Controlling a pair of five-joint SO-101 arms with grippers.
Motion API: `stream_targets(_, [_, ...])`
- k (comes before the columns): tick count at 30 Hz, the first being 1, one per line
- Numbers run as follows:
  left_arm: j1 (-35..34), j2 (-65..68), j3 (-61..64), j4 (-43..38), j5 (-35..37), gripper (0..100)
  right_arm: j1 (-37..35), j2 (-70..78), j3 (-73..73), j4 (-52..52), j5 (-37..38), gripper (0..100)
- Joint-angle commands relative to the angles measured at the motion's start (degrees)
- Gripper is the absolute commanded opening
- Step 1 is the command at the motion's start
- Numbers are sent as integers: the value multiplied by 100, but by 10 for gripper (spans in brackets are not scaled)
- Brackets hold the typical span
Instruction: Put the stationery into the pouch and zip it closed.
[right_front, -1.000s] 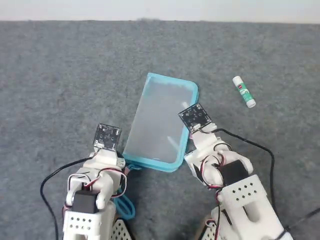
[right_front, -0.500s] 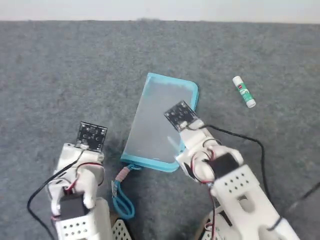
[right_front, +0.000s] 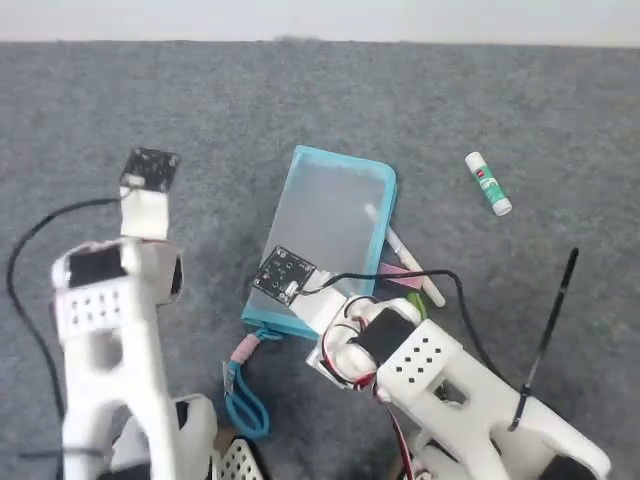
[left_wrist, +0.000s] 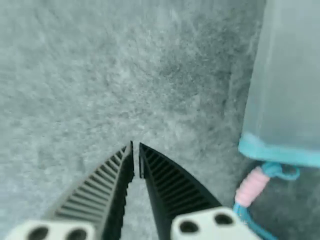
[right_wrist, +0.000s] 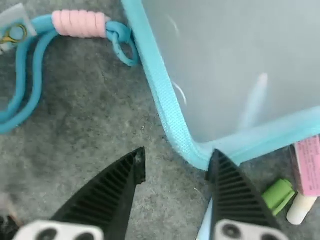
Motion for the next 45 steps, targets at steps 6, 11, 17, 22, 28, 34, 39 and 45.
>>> stream_targets(6, [-378, 369, -13, -818, 651, 96, 57, -84, 712, -1015, 79, 230])
stream_targets(11, [-475, 176, 620, -1495, 677, 121, 910, -84, 765, -1367, 79, 230])
stream_targets(17, [-475, -105, 954, -1837, 985, 122, 1525, -75, 642, -1499, 176, 230])
stream_targets(22, [-466, -141, 963, -1855, 985, 122, 1780, 338, 325, -1560, 229, 230])
stream_targets(28, [-466, -132, 963, -1855, 993, 122, 2114, 1965, -879, -1481, 229, 229])
stream_targets(34, [-457, -132, 1165, -2163, 993, 122, 2105, 2484, -1512, -1385, 229, 230])
stream_targets(39, [-457, -132, 1358, -2453, 993, 122, 2202, 2791, -2084, -1525, 202, 230])
stream_targets(45, [-202, -158, 1508, -2505, 1002, 122, 2695, 3468, -3077, -1349, 193, 228])
